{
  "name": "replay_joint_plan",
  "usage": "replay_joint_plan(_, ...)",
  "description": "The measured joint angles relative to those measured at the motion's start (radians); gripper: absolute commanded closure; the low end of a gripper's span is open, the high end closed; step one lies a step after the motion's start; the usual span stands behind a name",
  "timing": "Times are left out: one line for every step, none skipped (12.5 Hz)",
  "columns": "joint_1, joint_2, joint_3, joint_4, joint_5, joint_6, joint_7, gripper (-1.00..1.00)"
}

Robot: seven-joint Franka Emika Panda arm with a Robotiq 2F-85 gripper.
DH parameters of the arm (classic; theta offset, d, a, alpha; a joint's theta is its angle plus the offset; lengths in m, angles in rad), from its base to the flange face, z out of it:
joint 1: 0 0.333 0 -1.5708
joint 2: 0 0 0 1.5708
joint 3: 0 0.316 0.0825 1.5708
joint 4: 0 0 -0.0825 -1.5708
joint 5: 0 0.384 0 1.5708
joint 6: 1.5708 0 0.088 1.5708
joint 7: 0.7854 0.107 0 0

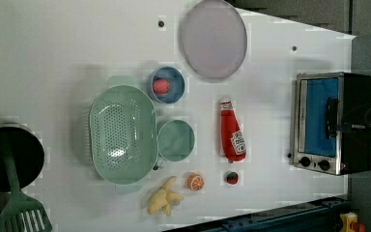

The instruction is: Flap open oven.

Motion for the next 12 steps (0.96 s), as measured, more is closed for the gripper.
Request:
replay_joint_plan(-0.002, 0.029, 0.001, 0.0, 0.0, 0.031, 0.0, 0.65)
replay_joint_plan(-0.003, 0.055, 0.003, 0.002, 0.0, 0.059, -0.001, 0.65)
replay_joint_plan(-0.002, 0.068, 0.002, 0.004, 0.005, 0.071, -0.003, 0.65)
replay_joint_plan(-0.002, 0.068, 0.001, 0.002, 0.01, 0.076, -0.003, 0.65)
replay_joint_plan(-0.002, 0.068, 0.001, 0.002, 0.007, 0.079, -0.003, 0.65)
replay_joint_plan(-0.002, 0.068, 0.001, 0.002, 0.005, 0.084, -0.004, 0.65)
replay_joint_plan(-0.001, 0.068, -0.001, 0.0, 0.005, 0.088, -0.004, 0.65)
replay_joint_plan(-0.003, 0.067, 0.001, -0.002, 0.008, 0.09, -0.004, 0.65)
replay_joint_plan(-0.005, 0.065, 0.006, 0.0, 0.012, 0.088, -0.004, 0.65)
replay_joint_plan(-0.003, 0.066, 0.007, -0.002, 0.015, 0.087, -0.004, 0.65)
replay_joint_plan(-0.002, 0.065, 0.008, -0.006, 0.011, 0.09, -0.004, 0.65)
replay_joint_plan(-0.001, 0.063, 0.01, -0.01, 0.008, 0.091, -0.004, 0.65)
